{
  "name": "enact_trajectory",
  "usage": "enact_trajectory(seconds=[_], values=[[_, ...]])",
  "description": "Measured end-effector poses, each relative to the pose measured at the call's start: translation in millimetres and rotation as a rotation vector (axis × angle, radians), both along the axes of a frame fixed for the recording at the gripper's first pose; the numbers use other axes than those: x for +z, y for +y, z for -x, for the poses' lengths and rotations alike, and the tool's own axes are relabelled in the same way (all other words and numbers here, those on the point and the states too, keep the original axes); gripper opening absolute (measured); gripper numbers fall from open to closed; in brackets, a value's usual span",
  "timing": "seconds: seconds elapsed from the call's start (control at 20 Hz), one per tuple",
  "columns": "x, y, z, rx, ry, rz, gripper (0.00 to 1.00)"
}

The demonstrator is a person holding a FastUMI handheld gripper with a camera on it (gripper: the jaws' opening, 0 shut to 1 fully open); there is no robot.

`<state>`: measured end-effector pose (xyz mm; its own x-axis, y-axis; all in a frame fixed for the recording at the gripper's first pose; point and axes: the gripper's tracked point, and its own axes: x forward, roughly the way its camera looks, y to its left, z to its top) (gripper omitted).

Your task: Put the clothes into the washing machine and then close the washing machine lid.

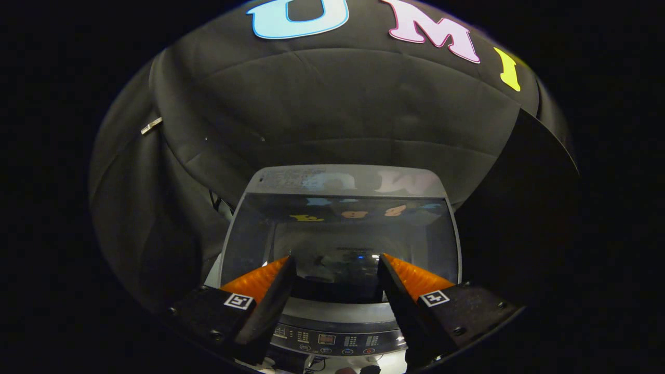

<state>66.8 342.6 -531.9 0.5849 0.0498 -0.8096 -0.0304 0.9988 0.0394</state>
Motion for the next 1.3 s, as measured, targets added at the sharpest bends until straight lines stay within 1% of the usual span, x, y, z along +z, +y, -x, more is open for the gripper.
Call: enact_trajectory(seconds=[0.15, 0.35, 0.55, 0.8, 1.0, 1.15, 1.3], values=[[27.8, -0.4, -5.6, 0.003, -0.040, -0.013, 1.00], [79.8, -3.9, -19.3, 0.004, -0.119, -0.044, 1.00], [152.8, -9.8, -32.3, 0.017, -0.231, -0.063, 1.00], [254.2, -25.6, -34.9, 0.027, -0.380, -0.095, 1.00], [334.1, -55.9, -26.4, 0.014, -0.497, -0.114, 1.00], [386.6, -92.9, -16.7, 0.002, -0.586, -0.110, 1.00], [427.8, -139.8, -0.7, -0.024, -0.659, -0.106, 0.99]])
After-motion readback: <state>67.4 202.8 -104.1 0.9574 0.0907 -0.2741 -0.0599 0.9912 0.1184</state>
